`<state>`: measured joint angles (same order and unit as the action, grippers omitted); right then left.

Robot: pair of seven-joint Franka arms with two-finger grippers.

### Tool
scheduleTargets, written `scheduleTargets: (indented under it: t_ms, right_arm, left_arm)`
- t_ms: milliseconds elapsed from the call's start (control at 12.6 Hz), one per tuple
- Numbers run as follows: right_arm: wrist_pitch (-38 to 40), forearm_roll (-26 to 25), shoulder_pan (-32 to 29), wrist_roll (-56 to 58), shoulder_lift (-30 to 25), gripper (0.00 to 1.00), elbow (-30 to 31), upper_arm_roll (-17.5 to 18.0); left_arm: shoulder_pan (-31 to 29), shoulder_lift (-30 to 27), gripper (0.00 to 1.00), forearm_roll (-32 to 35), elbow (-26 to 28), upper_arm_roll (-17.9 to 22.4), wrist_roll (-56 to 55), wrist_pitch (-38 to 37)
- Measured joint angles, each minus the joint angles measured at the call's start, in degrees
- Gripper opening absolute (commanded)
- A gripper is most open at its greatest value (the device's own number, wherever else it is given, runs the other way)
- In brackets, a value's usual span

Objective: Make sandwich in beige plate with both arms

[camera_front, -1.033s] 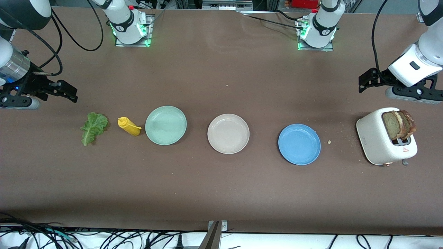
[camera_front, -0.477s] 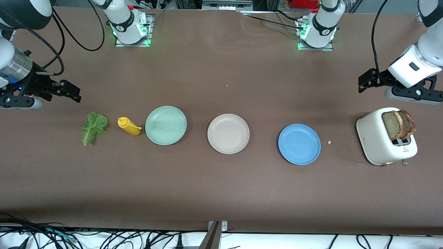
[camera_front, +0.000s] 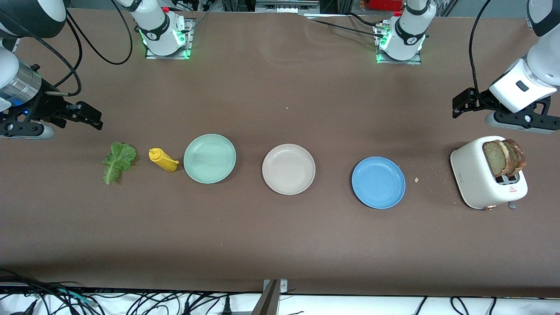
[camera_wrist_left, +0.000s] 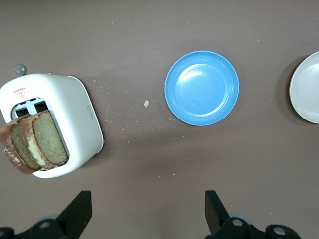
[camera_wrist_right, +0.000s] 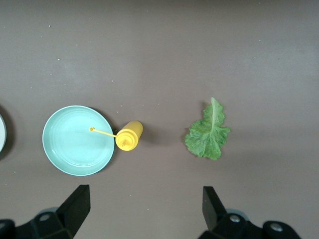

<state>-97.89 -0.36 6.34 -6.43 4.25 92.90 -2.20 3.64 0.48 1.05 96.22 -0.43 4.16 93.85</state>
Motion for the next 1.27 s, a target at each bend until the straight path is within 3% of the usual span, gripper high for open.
scheduleTargets:
  t_ms: [1271]
  right_arm:
    - [-0.98,0.0,-0.01,-0.04,0.87,1.0,0.1,-0.05]
  left_arm:
    - [0.0,0.52,1.0,0.0,0.0,0.0,0.0,-0.08]
